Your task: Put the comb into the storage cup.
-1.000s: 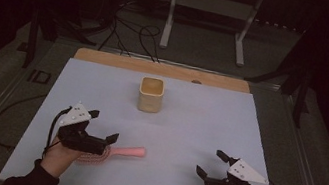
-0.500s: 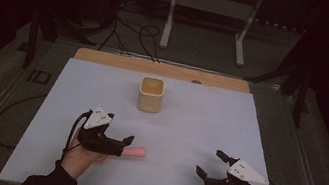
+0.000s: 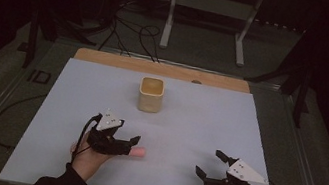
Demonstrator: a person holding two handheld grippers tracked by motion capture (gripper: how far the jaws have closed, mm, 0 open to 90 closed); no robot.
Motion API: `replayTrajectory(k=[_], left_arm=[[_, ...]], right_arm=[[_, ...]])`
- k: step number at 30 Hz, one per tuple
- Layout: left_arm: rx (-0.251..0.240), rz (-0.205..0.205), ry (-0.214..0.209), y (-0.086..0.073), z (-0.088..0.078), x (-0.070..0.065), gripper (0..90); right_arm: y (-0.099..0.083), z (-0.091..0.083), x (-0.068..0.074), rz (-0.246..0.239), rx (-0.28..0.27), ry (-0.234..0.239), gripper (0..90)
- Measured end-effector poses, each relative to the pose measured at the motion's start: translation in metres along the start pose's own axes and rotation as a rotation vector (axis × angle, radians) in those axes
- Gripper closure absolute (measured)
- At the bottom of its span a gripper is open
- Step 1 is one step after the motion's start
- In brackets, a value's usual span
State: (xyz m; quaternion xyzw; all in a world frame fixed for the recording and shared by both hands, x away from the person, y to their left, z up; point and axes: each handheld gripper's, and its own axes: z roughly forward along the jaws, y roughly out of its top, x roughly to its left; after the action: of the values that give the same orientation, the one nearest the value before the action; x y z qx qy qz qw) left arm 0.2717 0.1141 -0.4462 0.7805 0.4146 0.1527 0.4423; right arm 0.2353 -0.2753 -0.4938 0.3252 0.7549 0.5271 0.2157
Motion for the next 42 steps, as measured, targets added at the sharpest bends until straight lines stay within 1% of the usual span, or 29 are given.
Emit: replayTrajectory(k=[1,2,5,7,9,10,12,13,15,19,20,22,24,25,27,29,30,31,33,34,35,36,42], left_arm=[[0.006,-0.006,-0.001,0.0,0.002,0.0,25.2],[0.014,-0.013,-0.007,-0.001,0.003,0.0,29.1],[0.032,-0.021,-0.008,-0.002,0.009,-0.002,33.8],[0.045,-0.027,-0.02,-0.003,0.013,-0.003,39.1],[0.065,-0.024,-0.02,-0.004,0.018,-0.005,43.1],[0.075,-0.028,-0.02,-0.005,0.021,-0.006,45.6],[0.088,-0.039,-0.014,-0.006,0.026,-0.009,48.0],[0.093,-0.048,-0.017,-0.006,0.029,-0.01,49.0],[0.111,-0.053,-0.029,-0.007,0.033,-0.011,54.8],[0.136,-0.049,-0.026,-0.008,0.039,-0.012,64.5],[0.138,-0.051,-0.042,-0.008,0.041,-0.012,67.7],[0.14,-0.047,-0.043,-0.008,0.041,-0.012,75.2],[0.157,-0.027,-0.047,-0.009,0.045,-0.013,82.1],[0.167,-0.015,-0.042,-0.009,0.046,-0.013,84.9],[0.186,-0.007,-0.04,-0.01,0.049,-0.014,89.4],[0.215,0.011,-0.018,-0.01,0.053,-0.015,90.0],[0.215,0.011,-0.018,-0.01,0.053,-0.015,90.0],[0.245,0.02,-0.014,-0.01,0.058,-0.014,90.0],[0.268,0.026,-0.014,-0.01,0.062,-0.014,90.0],[0.268,0.026,-0.014,-0.01,0.062,-0.014,90.0],[0.29,0.034,-0.012,-0.01,0.066,-0.014,90.0],[0.301,0.032,-0.016,-0.01,0.068,-0.014,90.0],[0.326,0.042,-0.013,-0.008,0.074,-0.013,90.0]], right_arm=[[0.0,0.0,0.0,-0.001,0.0,0.0,8.7],[0.0,0.0,0.0,-0.001,0.0,0.001,8.7],[0.0,0.0,0.0,-0.003,0.001,0.001,8.7],[0.0,0.0,0.0,-0.005,0.0,0.003,8.7],[0.0,0.0,0.0,-0.005,0.001,0.003,8.7],[0.0,0.0,0.0,-0.005,0.0,0.004,8.8],[0.0,0.0,0.0,-0.007,0.0,0.004,8.8],[0.0,0.0,0.0,-0.008,0.0,0.002,8.7],[0.0,0.0,0.001,-0.008,0.0,0.0,8.7],[0.0,-0.001,0.001,-0.008,0.001,0.0,8.7],[0.0,-0.001,0.001,-0.009,0.0,0.0,8.7],[0.0,-0.001,0.001,-0.009,0.0,0.0,8.8],[0.0,-0.001,0.001,-0.008,0.0,-0.001,8.8],[0.0,-0.001,0.001,-0.007,0.0,-0.001,8.8],[0.0,-0.001,0.001,-0.008,0.001,0.0,8.8],[0.0,-0.001,0.001,-0.009,0.001,0.001,8.8],[0.0,-0.001,0.001,-0.009,0.001,0.001,8.8],[0.0,-0.001,0.001,-0.011,0.003,-0.002,8.7],[0.0,-0.001,0.001,-0.01,0.001,-0.001,8.8],[0.0,-0.001,0.001,-0.01,0.001,-0.001,8.8],[0.0,-0.001,0.001,-0.013,0.001,-0.002,8.7],[0.0,-0.001,0.001,-0.012,0.0,-0.002,8.7],[0.001,-0.001,0.001,-0.014,0.0,-0.002,8.8]])
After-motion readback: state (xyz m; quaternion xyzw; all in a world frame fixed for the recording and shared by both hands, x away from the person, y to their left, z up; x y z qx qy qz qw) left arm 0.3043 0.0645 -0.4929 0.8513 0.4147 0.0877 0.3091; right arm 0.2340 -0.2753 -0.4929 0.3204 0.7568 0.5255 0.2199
